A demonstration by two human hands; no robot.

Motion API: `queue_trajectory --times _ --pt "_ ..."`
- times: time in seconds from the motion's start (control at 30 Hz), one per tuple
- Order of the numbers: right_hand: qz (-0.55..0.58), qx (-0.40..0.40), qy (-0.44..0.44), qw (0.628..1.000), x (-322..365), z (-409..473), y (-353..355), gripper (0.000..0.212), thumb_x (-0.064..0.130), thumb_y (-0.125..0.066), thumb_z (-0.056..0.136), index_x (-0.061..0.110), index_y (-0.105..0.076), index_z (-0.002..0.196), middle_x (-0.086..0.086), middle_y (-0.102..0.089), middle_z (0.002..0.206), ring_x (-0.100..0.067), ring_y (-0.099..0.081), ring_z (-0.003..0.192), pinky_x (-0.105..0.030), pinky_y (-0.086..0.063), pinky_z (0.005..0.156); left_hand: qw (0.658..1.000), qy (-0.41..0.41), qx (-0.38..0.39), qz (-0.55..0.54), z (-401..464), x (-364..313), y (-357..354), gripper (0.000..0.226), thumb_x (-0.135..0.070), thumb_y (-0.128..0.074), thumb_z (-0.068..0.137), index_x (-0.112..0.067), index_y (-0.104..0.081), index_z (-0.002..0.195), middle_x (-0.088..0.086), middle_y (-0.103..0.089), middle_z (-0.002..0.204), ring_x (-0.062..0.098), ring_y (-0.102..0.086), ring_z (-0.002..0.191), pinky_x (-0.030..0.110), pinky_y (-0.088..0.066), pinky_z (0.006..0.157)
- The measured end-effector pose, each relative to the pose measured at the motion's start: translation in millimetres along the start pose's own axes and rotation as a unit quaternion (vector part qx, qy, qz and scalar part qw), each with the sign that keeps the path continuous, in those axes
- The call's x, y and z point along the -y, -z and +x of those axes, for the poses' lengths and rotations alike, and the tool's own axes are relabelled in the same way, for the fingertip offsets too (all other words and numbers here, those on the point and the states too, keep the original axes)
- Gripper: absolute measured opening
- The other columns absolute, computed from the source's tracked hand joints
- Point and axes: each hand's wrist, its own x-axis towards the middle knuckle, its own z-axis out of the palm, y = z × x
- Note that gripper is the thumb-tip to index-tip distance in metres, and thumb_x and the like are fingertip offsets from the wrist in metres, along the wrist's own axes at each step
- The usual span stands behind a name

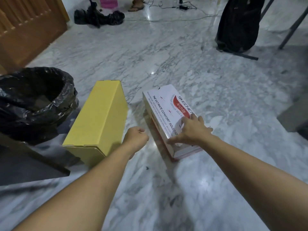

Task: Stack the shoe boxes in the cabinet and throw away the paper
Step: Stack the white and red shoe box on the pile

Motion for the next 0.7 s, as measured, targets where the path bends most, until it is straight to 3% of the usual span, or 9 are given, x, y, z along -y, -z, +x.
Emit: queue_trajectory --times 0.1,0.2,0.27,0.33,0.37,0.4,0.5,0.63,0.7 --pt "-0.067 0.058 -0.006 0.996 -6 -8 11 0.101 0.059 -0.077 0.041 0.026 -0.04 0.128 0.002 -0.029 0.141 -0.032 -0.02 0.137 -0.072 -0.03 0.096 1.0 -0.009 -0.028 0.003 3 -5 5 0.054 -0.01 -0.061 0.084 -0.013 -0.048 0.136 0.014 -0.058 0.131 0.035 -0.055 0.119 0.039 -0.047 0.094" --pt "-0.121 0.094 -0.002 0.988 -18 -18 17 0.09 0.04 -0.078 0.051 0.032 -0.034 0.13 0.001 -0.024 0.141 -0.036 -0.016 0.136 -0.073 -0.033 0.093 0.998 -0.044 -0.054 -0.002 3 -8 7 0.059 -0.009 -0.062 0.085 -0.014 -0.04 0.14 -0.002 -0.052 0.13 0.024 -0.051 0.114 0.028 -0.042 0.083" --pt "-0.155 0.1 -0.007 0.983 -32 -24 19 0.092 0.03 -0.073 0.065 0.043 -0.021 0.14 -0.007 -0.004 0.155 -0.042 0.001 0.143 -0.077 -0.026 0.097 0.997 -0.042 -0.071 0.012 4 -9 9 0.065 -0.014 -0.063 0.084 -0.014 -0.035 0.142 0.002 -0.048 0.138 0.025 -0.049 0.118 0.027 -0.043 0.079" --pt "-0.13 0.064 -0.036 0.989 -51 -25 15 0.091 0.023 -0.061 0.08 0.051 -0.006 0.146 -0.004 0.025 0.158 -0.041 0.02 0.144 -0.079 -0.018 0.098 0.997 -0.015 -0.071 0.031 4 -8 10 0.079 -0.017 -0.065 0.082 -0.015 -0.024 0.15 0.006 -0.037 0.149 0.027 -0.041 0.13 0.033 -0.043 0.094" --pt "-0.091 0.02 -0.054 0.994 -61 -27 11 0.09 0.024 -0.059 0.08 0.05 -0.005 0.147 -0.004 0.026 0.158 -0.042 0.02 0.144 -0.077 -0.019 0.1 0.998 -0.003 -0.059 0.026 5 -6 9 0.081 -0.014 -0.065 0.081 -0.014 -0.023 0.15 0.007 -0.035 0.151 0.027 -0.04 0.133 0.034 -0.041 0.1" --pt "-0.035 -0.031 -0.067 0.997 -70 -28 7 0.091 0.027 -0.059 0.077 0.047 -0.007 0.148 -0.009 0.018 0.16 -0.044 0.011 0.145 -0.071 -0.023 0.103 0.999 -0.001 -0.041 0.006 4 -4 6 0.075 -0.009 -0.065 0.08 -0.011 -0.031 0.147 0.009 -0.039 0.149 0.026 -0.044 0.129 0.031 -0.042 0.097" --pt "0.15 -0.107 -0.088 0.979 -89 -33 -2 0.092 0.035 -0.067 0.071 0.031 -0.022 0.151 -0.022 -0.024 0.149 -0.044 -0.025 0.138 -0.05 -0.033 0.11 0.999 -0.024 0.01 -0.031 -1 4 -2 0.036 0.005 -0.062 0.078 -0.008 -0.062 0.112 0.01 -0.066 0.116 0.018 -0.061 0.085 0.022 -0.045 0.062" --pt "0.204 -0.133 -0.089 0.966 -97 -45 8 0.08 0.03 -0.071 0.067 0.033 -0.041 0.142 -0.011 -0.045 0.14 -0.035 -0.045 0.127 -0.051 -0.04 0.104 0.994 -0.039 0.03 -0.1 -15 4 -6 0.034 0.004 -0.072 0.075 -0.014 -0.063 0.102 0.003 -0.07 0.106 0.017 -0.066 0.09 0.03 -0.053 0.079" --pt "0.249 -0.13 -0.079 0.956 -101 -53 18 0.085 0.022 -0.078 0.057 0.034 -0.048 0.136 -0.008 -0.051 0.134 -0.03 -0.053 0.116 -0.05 -0.046 0.096 0.987 -0.058 0.033 -0.146 -32 -1 -2 0.035 -0.002 -0.077 0.074 -0.015 -0.062 0.103 0.002 -0.07 0.105 0.015 -0.067 0.09 0.028 -0.054 0.078"
